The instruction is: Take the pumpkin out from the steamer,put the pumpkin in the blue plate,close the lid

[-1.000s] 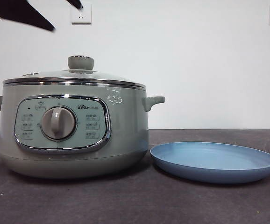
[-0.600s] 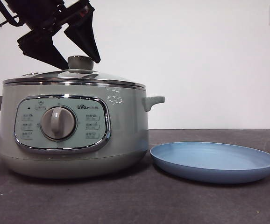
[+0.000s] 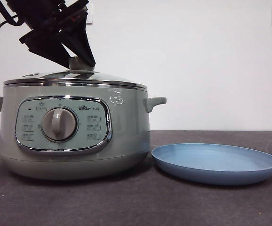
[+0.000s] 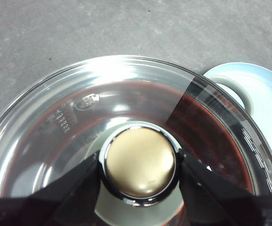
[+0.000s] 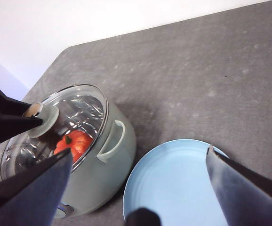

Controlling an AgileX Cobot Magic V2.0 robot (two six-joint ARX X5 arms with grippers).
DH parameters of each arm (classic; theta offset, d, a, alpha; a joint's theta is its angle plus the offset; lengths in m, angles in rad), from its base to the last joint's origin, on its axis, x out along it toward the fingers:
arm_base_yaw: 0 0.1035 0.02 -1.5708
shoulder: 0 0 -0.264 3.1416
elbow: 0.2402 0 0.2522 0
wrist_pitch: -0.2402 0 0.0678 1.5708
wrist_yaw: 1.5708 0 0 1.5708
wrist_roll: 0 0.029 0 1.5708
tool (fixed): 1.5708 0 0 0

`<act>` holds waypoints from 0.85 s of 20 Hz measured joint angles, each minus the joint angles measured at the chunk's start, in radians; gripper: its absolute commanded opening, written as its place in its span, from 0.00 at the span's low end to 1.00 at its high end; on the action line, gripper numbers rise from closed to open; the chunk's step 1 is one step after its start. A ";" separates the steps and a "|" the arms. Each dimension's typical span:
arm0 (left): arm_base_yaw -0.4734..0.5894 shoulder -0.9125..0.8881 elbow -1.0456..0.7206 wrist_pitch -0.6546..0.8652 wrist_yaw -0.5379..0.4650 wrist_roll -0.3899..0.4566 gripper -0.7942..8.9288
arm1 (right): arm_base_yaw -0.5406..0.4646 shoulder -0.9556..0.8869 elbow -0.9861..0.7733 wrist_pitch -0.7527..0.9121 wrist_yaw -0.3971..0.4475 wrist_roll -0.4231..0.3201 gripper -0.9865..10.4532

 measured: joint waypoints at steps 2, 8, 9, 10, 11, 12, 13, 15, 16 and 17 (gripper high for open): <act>0.000 0.000 0.008 -0.007 -0.002 0.000 0.07 | 0.000 0.002 0.000 0.006 -0.005 -0.002 0.50; 0.002 -0.139 0.102 -0.044 -0.051 0.004 0.07 | 0.103 0.127 0.062 0.014 -0.009 -0.042 0.54; 0.002 -0.172 0.109 -0.043 -0.080 0.005 0.07 | 0.134 0.162 0.087 0.013 -0.009 -0.058 0.57; 0.002 -0.207 0.111 -0.044 -0.116 0.007 0.07 | 0.174 0.206 0.121 0.006 -0.007 -0.074 0.59; 0.002 -0.239 0.111 -0.056 -0.153 0.007 0.07 | 0.220 0.257 0.161 -0.006 -0.006 -0.088 0.59; 0.002 -0.268 0.111 -0.072 -0.189 0.007 0.07 | 0.270 0.315 0.204 -0.021 -0.003 -0.104 0.59; 0.002 -0.297 0.110 -0.092 -0.227 0.008 0.07 | 0.317 0.375 0.248 -0.035 -0.001 -0.118 0.59; 0.002 -0.357 0.110 -0.120 -0.287 0.008 0.07 | 0.401 0.497 0.346 -0.086 0.033 -0.149 0.59; 0.002 -0.380 0.109 -0.127 -0.306 0.008 0.07 | 0.431 0.541 0.385 -0.108 0.054 -0.163 0.59; 0.002 -0.398 0.109 -0.132 -0.322 0.008 0.07 | 0.454 0.578 0.421 -0.128 0.074 -0.173 0.59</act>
